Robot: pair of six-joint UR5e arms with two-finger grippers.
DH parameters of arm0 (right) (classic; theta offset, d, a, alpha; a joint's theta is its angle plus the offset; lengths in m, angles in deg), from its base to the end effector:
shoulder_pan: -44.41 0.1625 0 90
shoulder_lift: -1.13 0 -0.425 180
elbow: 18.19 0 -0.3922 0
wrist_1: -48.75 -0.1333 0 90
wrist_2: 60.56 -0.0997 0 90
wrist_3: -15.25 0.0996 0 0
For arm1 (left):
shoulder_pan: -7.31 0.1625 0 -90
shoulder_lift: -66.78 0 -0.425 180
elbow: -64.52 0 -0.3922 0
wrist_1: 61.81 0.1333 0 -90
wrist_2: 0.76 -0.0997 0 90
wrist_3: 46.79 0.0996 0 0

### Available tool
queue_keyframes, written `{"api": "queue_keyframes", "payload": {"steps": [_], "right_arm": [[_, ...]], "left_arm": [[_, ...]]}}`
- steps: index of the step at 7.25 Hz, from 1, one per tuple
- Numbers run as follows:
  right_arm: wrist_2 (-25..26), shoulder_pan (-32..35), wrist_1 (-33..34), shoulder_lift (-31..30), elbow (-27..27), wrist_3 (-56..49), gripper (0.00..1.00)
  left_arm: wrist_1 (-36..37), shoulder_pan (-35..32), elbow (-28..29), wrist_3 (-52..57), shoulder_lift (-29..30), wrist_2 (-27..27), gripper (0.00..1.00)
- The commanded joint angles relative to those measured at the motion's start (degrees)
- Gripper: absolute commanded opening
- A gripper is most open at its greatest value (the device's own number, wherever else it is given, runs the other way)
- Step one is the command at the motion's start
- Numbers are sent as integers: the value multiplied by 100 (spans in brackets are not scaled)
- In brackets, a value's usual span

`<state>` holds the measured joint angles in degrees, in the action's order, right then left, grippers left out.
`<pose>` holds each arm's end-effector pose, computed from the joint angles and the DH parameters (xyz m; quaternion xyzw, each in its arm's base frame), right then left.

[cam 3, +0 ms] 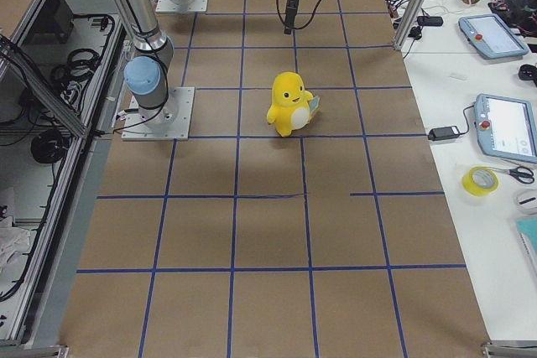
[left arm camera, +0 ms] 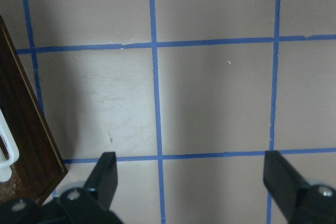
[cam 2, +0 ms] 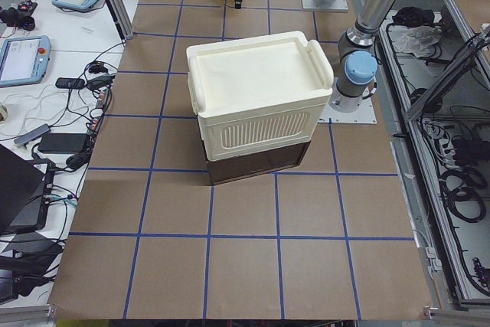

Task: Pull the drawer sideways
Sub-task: 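Move the left gripper down to the white drawer handle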

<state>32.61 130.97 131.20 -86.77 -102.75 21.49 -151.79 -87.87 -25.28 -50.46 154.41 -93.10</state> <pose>0.0976 -0.5060 0.5036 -0.0833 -0.9955 -0.0360 0.0285 -0.1719 -0.4647 0.5098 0.0127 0.9995 -0.0241 0.0186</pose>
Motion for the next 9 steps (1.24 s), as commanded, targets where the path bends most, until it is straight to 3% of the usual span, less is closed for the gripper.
{"api": "queue_keyframes", "payload": {"steps": [1,3,4,5,6,7,9], "right_arm": [[0,1,0,0,0,0,100],[0,1,0,0,0,0,100],[0,1,0,0,0,0,100],[0,1,0,0,0,0,100],[0,1,0,0,0,0,100],[0,1,0,0,0,0,100],[0,1,0,0,0,0,100]], "left_arm": [[146,-411,-80,-159,297,-892,100],[454,-1062,-194,-834,815,-2351,100],[455,-1125,-421,-1020,966,-2768,100],[559,-1117,-824,-1213,1106,-3129,99],[847,-1108,-1228,-1241,1325,-3846,99],[1094,-1065,-1519,-1363,1501,-4297,99],[1114,-785,-1785,-2309,1879,-4694,100]]}}
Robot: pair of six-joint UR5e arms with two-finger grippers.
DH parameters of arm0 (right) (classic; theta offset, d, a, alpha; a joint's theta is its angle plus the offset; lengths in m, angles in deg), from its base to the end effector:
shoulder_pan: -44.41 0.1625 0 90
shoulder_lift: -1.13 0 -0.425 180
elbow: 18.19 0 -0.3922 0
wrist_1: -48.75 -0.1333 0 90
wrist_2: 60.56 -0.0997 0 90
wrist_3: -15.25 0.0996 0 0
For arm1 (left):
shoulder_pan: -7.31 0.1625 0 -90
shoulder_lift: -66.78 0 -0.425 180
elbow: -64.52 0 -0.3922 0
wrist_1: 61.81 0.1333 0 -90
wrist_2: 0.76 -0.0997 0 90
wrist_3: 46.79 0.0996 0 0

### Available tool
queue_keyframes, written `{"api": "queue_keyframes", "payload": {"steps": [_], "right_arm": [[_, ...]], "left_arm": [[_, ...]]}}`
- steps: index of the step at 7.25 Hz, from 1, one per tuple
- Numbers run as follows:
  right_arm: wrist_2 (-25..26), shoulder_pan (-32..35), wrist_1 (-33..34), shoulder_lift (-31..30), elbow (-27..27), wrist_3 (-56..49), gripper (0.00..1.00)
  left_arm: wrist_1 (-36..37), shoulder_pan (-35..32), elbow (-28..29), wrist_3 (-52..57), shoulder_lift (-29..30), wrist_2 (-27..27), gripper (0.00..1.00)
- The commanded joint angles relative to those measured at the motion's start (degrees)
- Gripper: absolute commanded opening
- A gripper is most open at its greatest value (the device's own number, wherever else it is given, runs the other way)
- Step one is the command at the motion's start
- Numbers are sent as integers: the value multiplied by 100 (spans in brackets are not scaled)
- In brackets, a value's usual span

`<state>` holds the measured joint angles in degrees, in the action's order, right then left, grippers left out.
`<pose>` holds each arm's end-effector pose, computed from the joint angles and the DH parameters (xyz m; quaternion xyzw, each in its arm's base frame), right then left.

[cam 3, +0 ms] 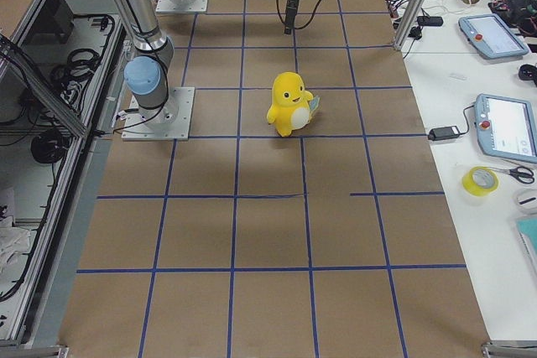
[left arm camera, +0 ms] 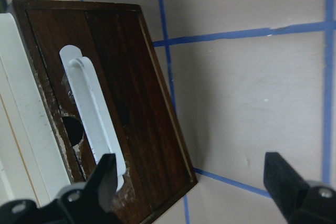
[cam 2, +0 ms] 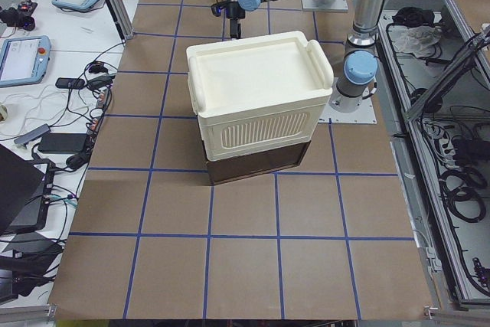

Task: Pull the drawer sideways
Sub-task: 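Move the left gripper down to the white drawer handle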

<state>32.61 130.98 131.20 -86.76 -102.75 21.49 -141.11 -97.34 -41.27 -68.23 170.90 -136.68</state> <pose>0.0977 -0.5060 0.5035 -0.0832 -0.9955 -0.0361 0.0285 -0.1900 -0.4826 0.2809 0.0112 0.9101 0.0269 0.4133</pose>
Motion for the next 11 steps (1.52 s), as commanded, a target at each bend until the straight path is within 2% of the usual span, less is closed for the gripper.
{"api": "queue_keyframes", "payload": {"steps": [1,4,6,7,8,11], "right_arm": [[0,0,0,-1,0,0,100],[0,0,0,-1,0,0,100],[0,-9,0,-1,0,0,100],[0,0,0,-1,0,0,100],[0,0,0,-1,0,0,100],[0,0,0,-1,0,0,100]], "left_arm": [[-24,173,-239,-702,362,-765,100],[-94,391,-573,-1360,626,-2040,100],[-410,796,-617,-1433,627,-2368,100],[-611,797,-670,-1425,697,-2439,100],[-770,814,-679,-1459,706,-2875,100],[-789,884,-714,-1451,899,-3334,100]]}}
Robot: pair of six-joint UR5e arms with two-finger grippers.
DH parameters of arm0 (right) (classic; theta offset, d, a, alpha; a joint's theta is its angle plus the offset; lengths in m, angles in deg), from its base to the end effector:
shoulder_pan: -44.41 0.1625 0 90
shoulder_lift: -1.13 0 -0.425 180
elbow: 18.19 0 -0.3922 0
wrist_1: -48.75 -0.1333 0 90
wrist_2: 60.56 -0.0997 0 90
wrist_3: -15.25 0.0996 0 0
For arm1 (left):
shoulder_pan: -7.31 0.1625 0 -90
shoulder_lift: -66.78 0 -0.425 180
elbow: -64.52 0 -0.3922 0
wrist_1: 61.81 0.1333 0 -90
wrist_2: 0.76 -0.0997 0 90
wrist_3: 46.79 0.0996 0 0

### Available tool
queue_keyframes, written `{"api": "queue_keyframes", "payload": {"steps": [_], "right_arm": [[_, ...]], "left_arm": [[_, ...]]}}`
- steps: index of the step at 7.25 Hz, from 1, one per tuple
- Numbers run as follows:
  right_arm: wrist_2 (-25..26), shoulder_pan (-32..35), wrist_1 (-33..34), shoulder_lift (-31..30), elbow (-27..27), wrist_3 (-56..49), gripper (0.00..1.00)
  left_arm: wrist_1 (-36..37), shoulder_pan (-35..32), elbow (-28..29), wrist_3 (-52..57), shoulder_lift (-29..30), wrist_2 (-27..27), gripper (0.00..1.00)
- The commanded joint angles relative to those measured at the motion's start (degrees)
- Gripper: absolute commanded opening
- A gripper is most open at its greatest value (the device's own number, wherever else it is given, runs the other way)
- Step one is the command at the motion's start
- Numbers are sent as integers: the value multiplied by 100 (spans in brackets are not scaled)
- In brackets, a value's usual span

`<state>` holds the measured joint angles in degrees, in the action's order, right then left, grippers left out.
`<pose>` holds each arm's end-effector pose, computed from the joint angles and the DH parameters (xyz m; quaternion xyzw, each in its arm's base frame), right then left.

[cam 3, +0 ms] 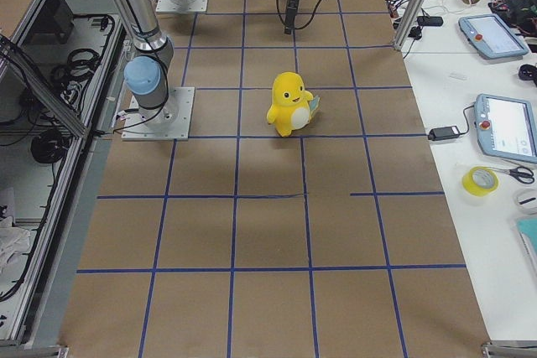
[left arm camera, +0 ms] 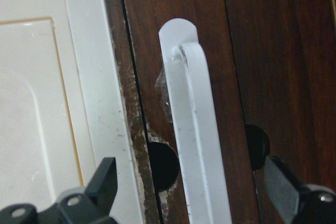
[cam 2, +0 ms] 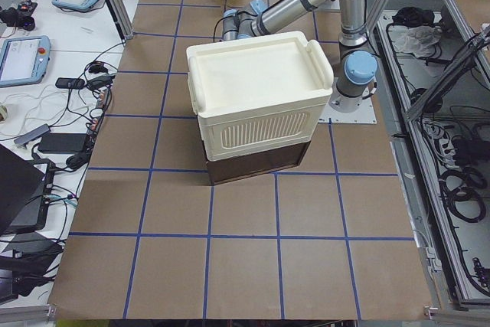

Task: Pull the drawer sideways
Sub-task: 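Move the left gripper down to the white drawer handle, then close the left gripper around the white bar handle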

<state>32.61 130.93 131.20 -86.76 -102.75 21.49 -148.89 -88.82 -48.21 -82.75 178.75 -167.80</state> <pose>0.0972 -0.5061 0.5035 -0.0836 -0.9954 -0.0361 0.0285 -0.0891 -0.4905 0.1977 0.0264 0.7635 0.0514 0.6432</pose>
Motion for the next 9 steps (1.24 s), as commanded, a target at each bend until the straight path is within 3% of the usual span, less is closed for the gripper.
{"api": "queue_keyframes", "payload": {"steps": [1,2,3,8,9], "right_arm": [[0,6,-9,0,0,0,100],[0,6,0,0,0,0,100],[0,6,0,0,0,0,100],[0,6,0,0,0,0,100],[0,6,0,0,0,0,100]], "left_arm": [[-11,42,-12,10,158,-241,100],[-2,50,-21,11,184,-250,98],[-11,94,-38,2,185,-354,90],[15,288,-30,-16,263,-399,86],[15,288,-30,-7,281,-399,79]]}}
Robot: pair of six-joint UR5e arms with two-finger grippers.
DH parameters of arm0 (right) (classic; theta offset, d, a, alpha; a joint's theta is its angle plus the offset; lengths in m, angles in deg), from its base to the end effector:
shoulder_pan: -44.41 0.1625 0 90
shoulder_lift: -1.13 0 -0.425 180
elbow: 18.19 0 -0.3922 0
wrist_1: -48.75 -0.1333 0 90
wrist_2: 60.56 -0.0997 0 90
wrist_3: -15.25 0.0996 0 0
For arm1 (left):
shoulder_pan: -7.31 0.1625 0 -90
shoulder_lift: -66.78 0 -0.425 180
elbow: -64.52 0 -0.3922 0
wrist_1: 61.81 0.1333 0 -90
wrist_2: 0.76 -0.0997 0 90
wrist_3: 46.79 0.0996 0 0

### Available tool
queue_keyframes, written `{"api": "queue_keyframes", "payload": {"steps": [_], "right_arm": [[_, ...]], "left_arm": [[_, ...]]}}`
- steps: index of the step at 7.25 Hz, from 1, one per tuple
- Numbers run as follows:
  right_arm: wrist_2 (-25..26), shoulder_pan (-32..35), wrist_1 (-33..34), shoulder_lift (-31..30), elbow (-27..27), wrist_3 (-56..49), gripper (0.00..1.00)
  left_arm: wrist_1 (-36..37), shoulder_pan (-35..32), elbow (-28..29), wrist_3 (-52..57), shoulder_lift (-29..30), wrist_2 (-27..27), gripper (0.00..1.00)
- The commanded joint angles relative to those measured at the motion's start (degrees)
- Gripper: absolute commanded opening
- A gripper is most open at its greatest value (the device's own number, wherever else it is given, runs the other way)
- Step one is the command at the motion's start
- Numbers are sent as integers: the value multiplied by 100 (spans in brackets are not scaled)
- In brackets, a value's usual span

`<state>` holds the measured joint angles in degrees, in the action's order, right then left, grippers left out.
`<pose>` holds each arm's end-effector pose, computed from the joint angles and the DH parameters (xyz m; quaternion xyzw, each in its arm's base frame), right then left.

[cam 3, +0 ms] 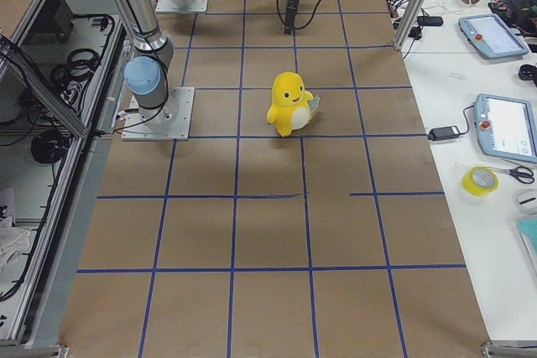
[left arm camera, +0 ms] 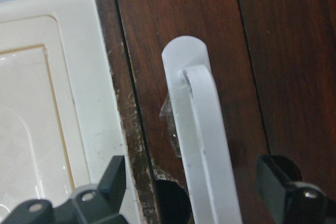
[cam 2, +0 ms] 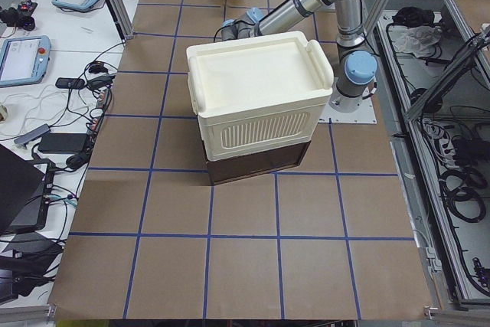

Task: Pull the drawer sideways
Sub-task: 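Close the left gripper around the white bar handle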

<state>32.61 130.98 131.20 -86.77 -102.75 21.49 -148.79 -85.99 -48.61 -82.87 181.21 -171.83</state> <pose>0.0977 -0.5060 0.5036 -0.0832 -0.9955 -0.0360 0.0285 -0.0637 -0.4978 0.1791 0.0378 0.7442 0.0685 0.6633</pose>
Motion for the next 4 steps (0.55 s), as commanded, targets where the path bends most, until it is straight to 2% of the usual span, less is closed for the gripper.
{"api": "queue_keyframes", "payload": {"steps": [1,4], "right_arm": [[0,0,0,0,0,0,100],[0,0,0,0,0,0,100]], "left_arm": [[6,4,19,13,53,-5,75],[-3,-4,19,48,88,-5,67]]}}
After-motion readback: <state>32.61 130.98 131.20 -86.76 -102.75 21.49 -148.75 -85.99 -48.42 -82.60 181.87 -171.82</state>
